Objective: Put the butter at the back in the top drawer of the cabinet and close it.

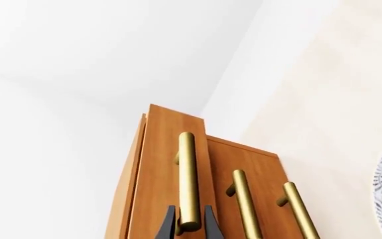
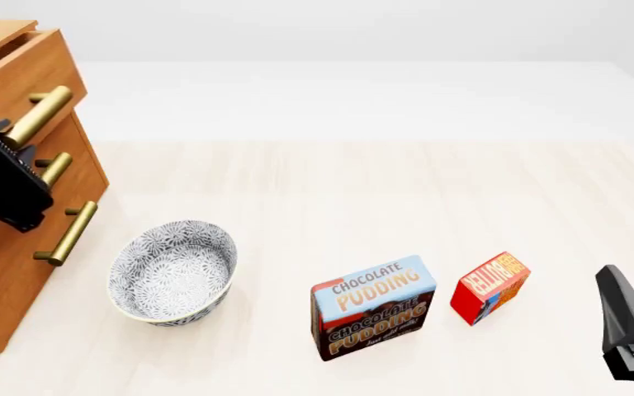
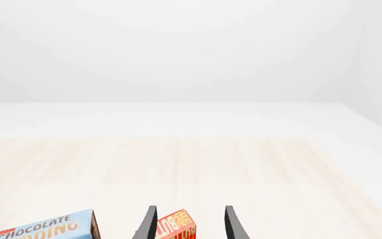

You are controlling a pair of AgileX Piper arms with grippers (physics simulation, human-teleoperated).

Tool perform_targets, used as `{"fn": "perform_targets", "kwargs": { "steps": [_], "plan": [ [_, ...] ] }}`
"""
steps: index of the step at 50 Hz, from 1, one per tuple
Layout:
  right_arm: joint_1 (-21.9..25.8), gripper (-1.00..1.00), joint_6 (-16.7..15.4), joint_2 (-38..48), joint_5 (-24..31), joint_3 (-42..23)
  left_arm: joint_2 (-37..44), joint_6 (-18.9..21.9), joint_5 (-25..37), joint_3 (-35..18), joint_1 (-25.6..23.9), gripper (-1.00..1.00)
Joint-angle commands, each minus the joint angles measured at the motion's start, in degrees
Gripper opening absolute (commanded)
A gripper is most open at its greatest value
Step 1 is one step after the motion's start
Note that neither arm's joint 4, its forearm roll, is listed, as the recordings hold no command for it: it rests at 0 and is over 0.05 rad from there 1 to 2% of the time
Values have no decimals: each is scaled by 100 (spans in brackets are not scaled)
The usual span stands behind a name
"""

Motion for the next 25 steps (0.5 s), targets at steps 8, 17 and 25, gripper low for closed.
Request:
{"fn": "perform_targets", "kwargs": {
  "steps": [8,17,25],
  "plan": [
    [0,100,0,0,0,0,19,-117,179,344,-249,-100],
    [0,100,0,0,0,0,-75,-196,329,363,-365,-100],
    [0,100,0,0,0,0,-88,-341,443,350,-450,-100]
  ]
}}
